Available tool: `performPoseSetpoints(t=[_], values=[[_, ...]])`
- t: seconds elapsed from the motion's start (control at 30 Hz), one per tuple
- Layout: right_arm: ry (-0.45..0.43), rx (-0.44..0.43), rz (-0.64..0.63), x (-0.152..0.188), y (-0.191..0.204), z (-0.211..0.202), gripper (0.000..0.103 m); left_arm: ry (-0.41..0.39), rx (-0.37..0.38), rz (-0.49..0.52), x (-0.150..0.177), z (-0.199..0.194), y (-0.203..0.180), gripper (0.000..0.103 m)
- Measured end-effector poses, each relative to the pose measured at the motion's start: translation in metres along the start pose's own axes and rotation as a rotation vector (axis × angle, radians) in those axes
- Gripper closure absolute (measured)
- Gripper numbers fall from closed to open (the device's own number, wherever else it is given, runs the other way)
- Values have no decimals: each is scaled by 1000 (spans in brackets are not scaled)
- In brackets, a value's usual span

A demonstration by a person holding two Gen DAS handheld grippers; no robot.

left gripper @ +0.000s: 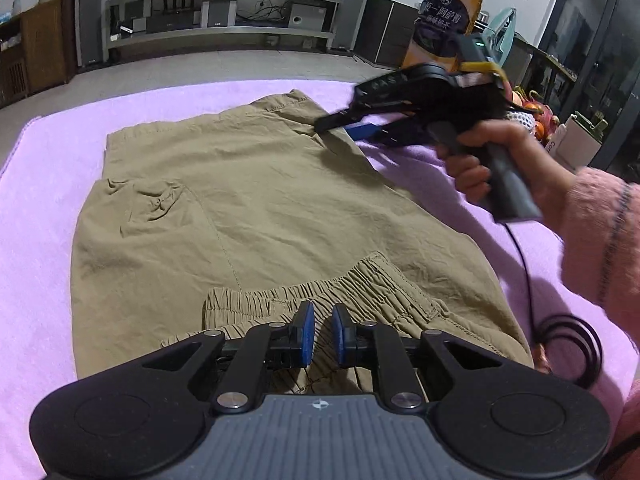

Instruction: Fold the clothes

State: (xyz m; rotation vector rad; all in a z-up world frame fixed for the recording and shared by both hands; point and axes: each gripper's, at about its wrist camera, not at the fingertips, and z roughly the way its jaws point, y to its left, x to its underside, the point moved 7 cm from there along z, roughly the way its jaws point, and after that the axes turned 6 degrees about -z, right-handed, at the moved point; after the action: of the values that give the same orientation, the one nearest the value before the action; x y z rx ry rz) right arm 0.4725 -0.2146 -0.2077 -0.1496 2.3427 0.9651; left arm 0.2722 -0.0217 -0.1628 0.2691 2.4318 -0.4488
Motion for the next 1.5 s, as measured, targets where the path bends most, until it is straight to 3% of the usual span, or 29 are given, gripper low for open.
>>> performPoseSetpoints(t=[0.1, 0.2, 0.27, 0.33, 0.5, 0.6, 0.73, 0.8, 0.9, 1.0, 1.1, 1.17, 1.2, 1.27, 1.3, 1.4, 1.5], values=[[10, -50, -9, -10, 4, 16, 74, 2, 9, -3, 0, 1, 0, 89], [-4, -11, -18, -14, 10, 26, 74, 6, 18, -10, -1, 2, 1, 88], [-12, 17, -34, -16, 15, 31, 96, 8, 16, -9, -1, 2, 0, 89], [-10, 72, -132, -16, 33, 22, 97, 6, 7, 0, -1, 1, -1, 89], [-58, 91, -314, -13, 103, -45, 97, -35, -45, -2, -2, -9, -6, 91], [-111, 124, -436, 5, 153, -96, 97, -109, -77, 16, -7, -38, -16, 91], [-178, 158, -577, 48, 206, -151, 97, -214, -43, 27, -1, -102, -36, 91], [-165, 179, -672, 85, 225, -165, 97, -235, -16, 9, 17, -131, -40, 90], [-136, 210, -810, 142, 253, -184, 96, -185, 40, -38, 58, -156, -37, 90], [32, 273, -869, 201, 245, -181, 92, -108, 66, -42, 98, -170, -35, 90], [213, 311, -824, 242, 218, -182, 86, -76, 63, -40, 118, -179, -33, 90], [246, 341, -780, 252, 209, -190, 73, -91, 71, -46, 118, -187, -30, 90], [217, 341, -744, 248, 208, -197, 67, -108, 76, -49, 116, -192, -27, 89], [107, 293, -628, 228, 209, -214, 38, -160, 79, -56, 109, -200, -23, 75], [47, 260, -560, 217, 209, -221, 32, -184, 79, -61, 106, -203, -21, 73], [-101, 125, -313, 189, 195, -231, 30, -263, 42, -103, 81, -212, -2, 70], [-152, 0, -80, 177, 166, -217, 34, -342, 37, -212, 52, -220, 28, 67]])
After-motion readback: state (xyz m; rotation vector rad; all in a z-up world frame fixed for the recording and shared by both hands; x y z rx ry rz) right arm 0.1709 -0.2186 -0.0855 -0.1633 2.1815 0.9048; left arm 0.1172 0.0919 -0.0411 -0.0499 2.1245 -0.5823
